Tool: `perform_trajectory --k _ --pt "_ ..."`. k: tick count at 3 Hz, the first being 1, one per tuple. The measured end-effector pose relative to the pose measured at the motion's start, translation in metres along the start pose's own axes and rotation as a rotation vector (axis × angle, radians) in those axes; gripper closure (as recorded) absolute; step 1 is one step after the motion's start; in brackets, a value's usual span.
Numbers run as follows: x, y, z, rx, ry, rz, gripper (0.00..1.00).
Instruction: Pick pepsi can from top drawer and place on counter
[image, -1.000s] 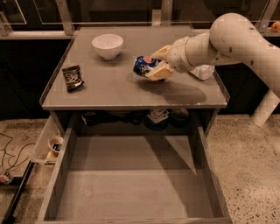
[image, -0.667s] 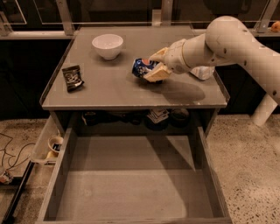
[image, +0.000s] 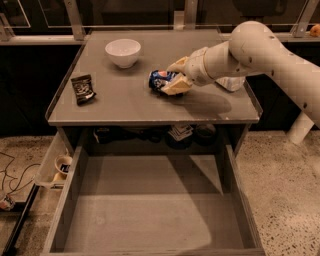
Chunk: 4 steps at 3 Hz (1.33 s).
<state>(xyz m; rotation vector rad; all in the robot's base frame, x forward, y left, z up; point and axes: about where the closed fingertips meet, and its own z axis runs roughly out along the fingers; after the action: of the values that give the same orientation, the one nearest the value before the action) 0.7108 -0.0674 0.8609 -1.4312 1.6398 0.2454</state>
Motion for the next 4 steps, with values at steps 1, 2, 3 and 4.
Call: perform_trajectory --k 1,2,3,4 --pt "0.0 0.0 0.0 0.0 0.0 0.0 0.63" --pt "0.0 0.0 0.0001 0.0 0.0 0.0 0.4" --pt "0.0 0.0001 0.0001 0.0 0.0 0.0 0.16" --pt "0.0 0.0001 0.0001 0.0 0.0 0.0 0.0"
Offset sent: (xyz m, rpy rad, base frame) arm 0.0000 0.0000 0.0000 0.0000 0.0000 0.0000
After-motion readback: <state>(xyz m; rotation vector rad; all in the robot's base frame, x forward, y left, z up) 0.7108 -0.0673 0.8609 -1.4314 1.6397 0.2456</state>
